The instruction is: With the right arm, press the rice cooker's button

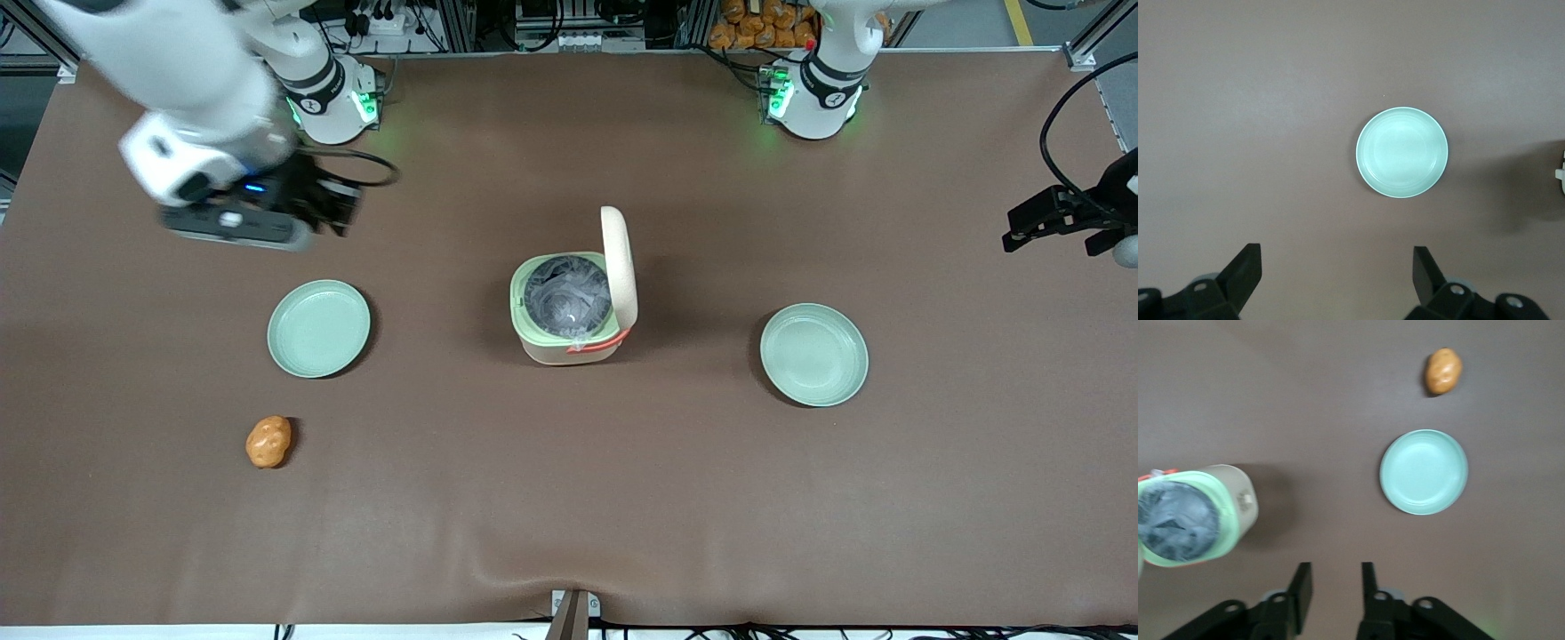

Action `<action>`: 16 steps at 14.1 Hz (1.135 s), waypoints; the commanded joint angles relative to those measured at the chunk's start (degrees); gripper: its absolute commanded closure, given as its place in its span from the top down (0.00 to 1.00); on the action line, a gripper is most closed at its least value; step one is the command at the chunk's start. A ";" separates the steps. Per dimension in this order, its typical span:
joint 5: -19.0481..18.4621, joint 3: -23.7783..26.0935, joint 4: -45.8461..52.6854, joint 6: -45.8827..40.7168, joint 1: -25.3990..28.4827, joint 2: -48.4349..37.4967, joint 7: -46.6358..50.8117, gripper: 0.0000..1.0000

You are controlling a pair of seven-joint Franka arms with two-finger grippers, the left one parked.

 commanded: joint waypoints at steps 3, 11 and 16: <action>-0.04 1.03 -0.64 -5.34 -8.24 -5.38 -3.61 1.00; 0.05 0.94 -0.99 -7.28 -20.81 -9.60 -21.69 1.00; -1.53 1.03 -7.39 -5.71 -23.37 -13.72 -27.24 1.00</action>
